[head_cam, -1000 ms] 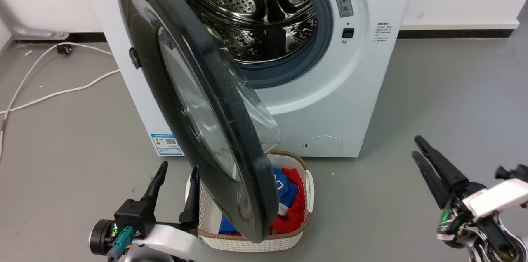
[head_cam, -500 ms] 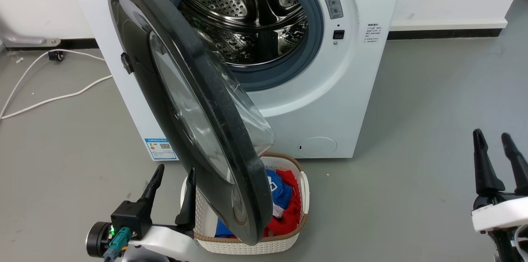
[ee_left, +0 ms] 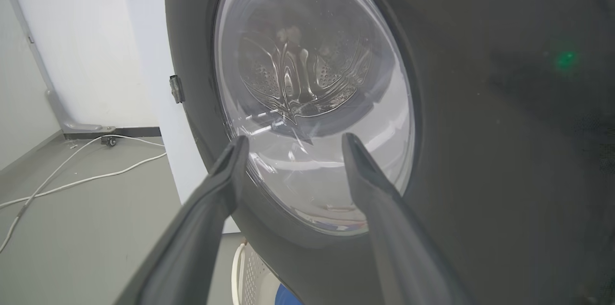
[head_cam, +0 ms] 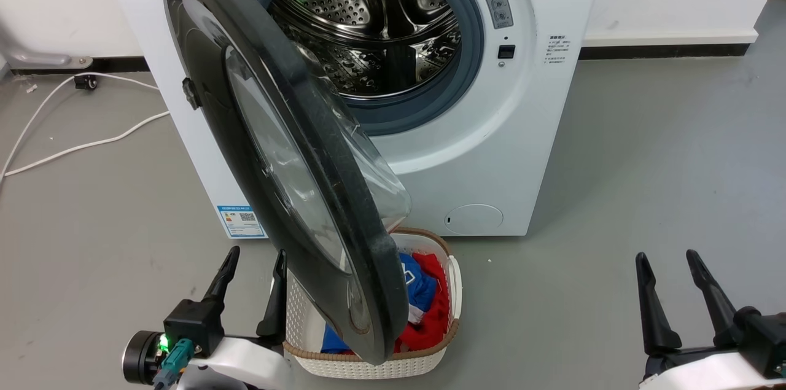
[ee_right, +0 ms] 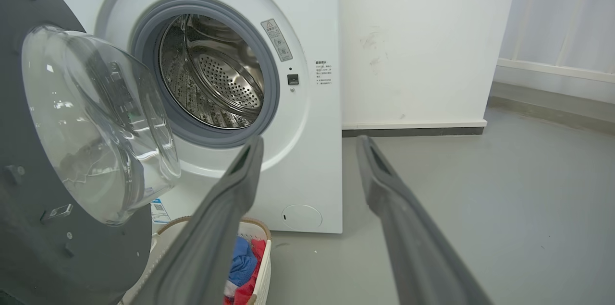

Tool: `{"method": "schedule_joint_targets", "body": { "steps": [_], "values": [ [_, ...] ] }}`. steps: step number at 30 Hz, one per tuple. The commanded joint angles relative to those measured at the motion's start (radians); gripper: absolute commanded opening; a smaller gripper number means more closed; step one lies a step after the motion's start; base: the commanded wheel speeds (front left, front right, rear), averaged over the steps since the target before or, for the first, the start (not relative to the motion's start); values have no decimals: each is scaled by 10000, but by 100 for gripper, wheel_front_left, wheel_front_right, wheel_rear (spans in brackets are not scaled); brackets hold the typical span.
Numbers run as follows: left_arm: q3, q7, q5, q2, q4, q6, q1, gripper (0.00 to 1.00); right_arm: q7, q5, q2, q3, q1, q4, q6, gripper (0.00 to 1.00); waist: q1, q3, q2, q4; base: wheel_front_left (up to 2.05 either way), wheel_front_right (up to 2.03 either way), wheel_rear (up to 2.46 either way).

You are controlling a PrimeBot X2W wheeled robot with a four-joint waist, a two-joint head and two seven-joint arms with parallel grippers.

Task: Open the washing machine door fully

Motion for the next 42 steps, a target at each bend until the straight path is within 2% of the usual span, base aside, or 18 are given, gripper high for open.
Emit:
{"method": "schedule_joint_targets", "body": {
  "steps": [1,20,21,22,28,33,42],
  "values": [
    [-1,-26,7,43,17,-18,85,100,-37,-56,33,7,103,24,-3,100,0,-7,-1,-12,0,0,0],
    [15,-26,52,30,202,17,36,100,156,-212,122,63,55,88,-3,100,0,25,-1,-45,0,0,0],
    [24,-25,13,28,218,13,34,44,151,-242,123,75,62,85,-3,100,0,25,-1,-47,0,0,0],
    [21,-26,-7,26,233,9,28,0,157,-256,124,72,72,86,-3,100,0,24,-1,-49,0,0,0],
    [88,-25,-82,18,220,7,-33,0,184,-351,143,80,120,44,-3,100,0,27,-1,-43,0,0,0],
    [316,-26,-134,4,-97,261,-218,0,200,-387,154,51,127,23,-3,100,0,33,-1,-7,0,0,0],
    [518,-25,-72,20,-2009,696,-874,0,146,-359,185,-40,64,152,-3,100,0,22,-1,147,0,0,0]
  ]
}}
